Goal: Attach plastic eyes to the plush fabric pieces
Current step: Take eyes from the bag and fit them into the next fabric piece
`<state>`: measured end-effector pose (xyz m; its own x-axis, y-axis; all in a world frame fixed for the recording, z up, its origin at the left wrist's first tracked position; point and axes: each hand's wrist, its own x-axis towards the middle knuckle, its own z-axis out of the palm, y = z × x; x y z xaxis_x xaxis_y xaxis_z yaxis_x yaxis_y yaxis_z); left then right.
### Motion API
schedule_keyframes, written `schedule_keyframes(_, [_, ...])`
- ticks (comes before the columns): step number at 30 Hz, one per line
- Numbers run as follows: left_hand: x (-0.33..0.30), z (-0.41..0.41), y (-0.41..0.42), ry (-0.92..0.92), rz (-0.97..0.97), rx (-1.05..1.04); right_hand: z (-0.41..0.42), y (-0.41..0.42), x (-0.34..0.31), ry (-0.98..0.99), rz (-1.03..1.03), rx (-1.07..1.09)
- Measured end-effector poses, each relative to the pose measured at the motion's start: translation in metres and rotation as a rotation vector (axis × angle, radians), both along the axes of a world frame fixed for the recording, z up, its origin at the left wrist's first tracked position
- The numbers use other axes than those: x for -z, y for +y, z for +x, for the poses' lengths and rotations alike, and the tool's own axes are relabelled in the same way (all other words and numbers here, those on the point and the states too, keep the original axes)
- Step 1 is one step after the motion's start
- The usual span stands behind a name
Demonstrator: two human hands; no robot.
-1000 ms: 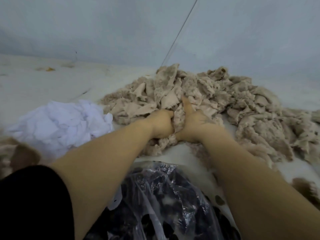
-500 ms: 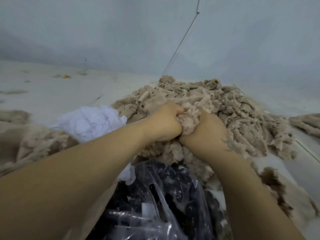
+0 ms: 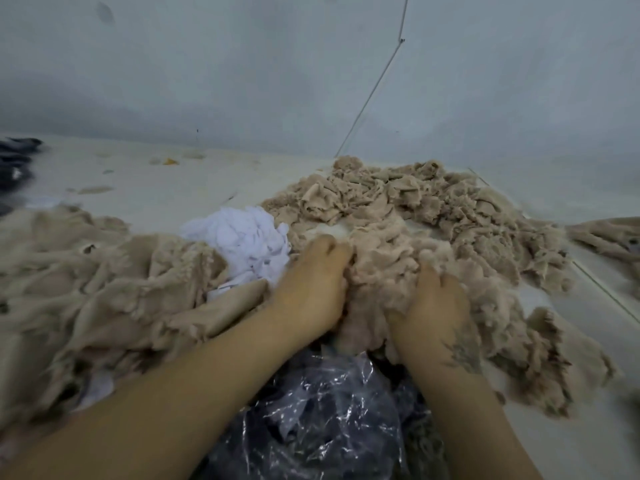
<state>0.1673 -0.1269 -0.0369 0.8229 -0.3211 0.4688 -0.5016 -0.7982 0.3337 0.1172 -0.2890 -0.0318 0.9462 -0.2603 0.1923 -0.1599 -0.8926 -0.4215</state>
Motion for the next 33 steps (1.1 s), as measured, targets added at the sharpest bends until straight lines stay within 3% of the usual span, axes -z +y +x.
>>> schedule_keyframes(3, [0.004,-0.001,-0.005,0.176,0.084,-0.274,0.0,-0.002,-0.002,0.045,-0.025,0.034])
schedule_keyframes(5, [0.01,-0.003,-0.018,0.365,-0.075,-0.215,0.0,-0.005,0.0,0.07,-0.019,0.058])
schedule_keyframes(9, [0.004,-0.001,-0.044,0.401,-0.458,-0.126,-0.001,0.0,-0.001,-0.034,-0.001,0.033])
schedule_keyframes(12, [-0.003,-0.003,-0.05,0.58,-0.619,0.044,0.001,0.016,0.0,-0.144,0.011,-0.121])
schedule_keyframes(16, [-0.004,-0.013,-0.032,0.326,-0.587,-0.078,0.002,0.029,0.011,-0.102,0.06,-0.422])
schedule_keyframes(18, [-0.004,-0.022,-0.02,0.285,-0.63,-0.09,0.003,0.027,0.014,-0.058,0.069,-0.443])
schedule_keyframes(22, [-0.008,-0.044,-0.002,0.285,-0.669,-0.085,0.003,0.023,0.009,-0.026,-0.007,-0.375])
schedule_keyframes(26, [-0.008,-0.064,0.008,0.433,-0.903,-0.017,-0.001,0.023,0.003,0.053,-0.007,-0.378])
schedule_keyframes(28, [-0.005,-0.073,0.012,0.404,-0.878,-0.006,-0.004,0.024,-0.001,0.073,-0.067,-0.376])
schedule_keyframes(30, [-0.003,-0.081,0.015,0.351,-0.875,-0.039,-0.008,0.024,-0.002,0.041,-0.032,-0.426])
schedule_keyframes(33, [-0.006,-0.088,0.022,0.353,-1.059,-0.125,-0.012,0.026,-0.006,-0.069,0.001,-0.523])
